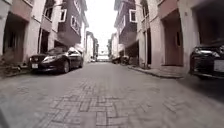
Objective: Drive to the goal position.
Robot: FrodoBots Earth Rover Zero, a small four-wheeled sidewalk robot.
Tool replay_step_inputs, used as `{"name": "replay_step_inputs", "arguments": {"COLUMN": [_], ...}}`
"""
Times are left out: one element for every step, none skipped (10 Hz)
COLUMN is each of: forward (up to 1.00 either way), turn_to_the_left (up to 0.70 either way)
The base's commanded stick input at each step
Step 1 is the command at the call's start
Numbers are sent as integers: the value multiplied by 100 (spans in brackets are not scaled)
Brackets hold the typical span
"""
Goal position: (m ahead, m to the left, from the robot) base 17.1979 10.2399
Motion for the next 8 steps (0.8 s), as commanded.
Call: {"name": "replay_step_inputs", "arguments": {"forward": [70, 70, 70, 70, 70, 70, 70, 70], "turn_to_the_left": [0, 0, 0, 0, 0, 0, 0, 0]}}
